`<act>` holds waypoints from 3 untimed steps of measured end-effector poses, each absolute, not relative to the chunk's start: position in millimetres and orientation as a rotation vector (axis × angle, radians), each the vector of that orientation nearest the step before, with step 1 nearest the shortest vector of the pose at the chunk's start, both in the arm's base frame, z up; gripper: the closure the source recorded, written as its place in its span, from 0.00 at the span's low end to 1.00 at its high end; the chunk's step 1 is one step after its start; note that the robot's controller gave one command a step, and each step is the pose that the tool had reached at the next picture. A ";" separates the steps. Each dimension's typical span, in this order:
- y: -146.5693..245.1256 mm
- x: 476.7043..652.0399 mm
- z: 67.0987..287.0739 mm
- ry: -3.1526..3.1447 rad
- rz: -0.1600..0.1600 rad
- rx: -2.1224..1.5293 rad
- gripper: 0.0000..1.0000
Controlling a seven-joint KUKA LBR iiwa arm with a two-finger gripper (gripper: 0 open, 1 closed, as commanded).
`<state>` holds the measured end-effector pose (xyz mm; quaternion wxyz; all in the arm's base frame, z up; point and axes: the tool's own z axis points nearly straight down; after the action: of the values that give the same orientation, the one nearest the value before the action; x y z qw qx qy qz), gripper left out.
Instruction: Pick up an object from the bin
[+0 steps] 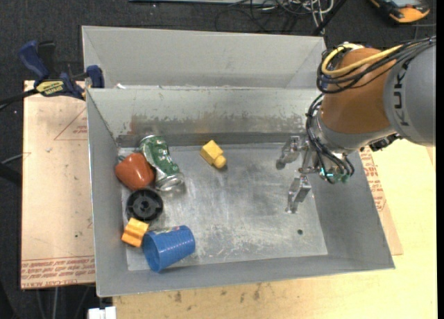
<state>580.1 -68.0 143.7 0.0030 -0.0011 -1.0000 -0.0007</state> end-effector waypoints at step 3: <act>-6.8 635.7 103.8 -3.133 -0.003 0.218 0.00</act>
Offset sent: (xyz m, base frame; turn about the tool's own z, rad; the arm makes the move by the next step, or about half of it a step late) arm 0.0490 0.0743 -0.0737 -0.1520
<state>635.7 -6.8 103.8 0.0007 0.0695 -0.9976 -0.0010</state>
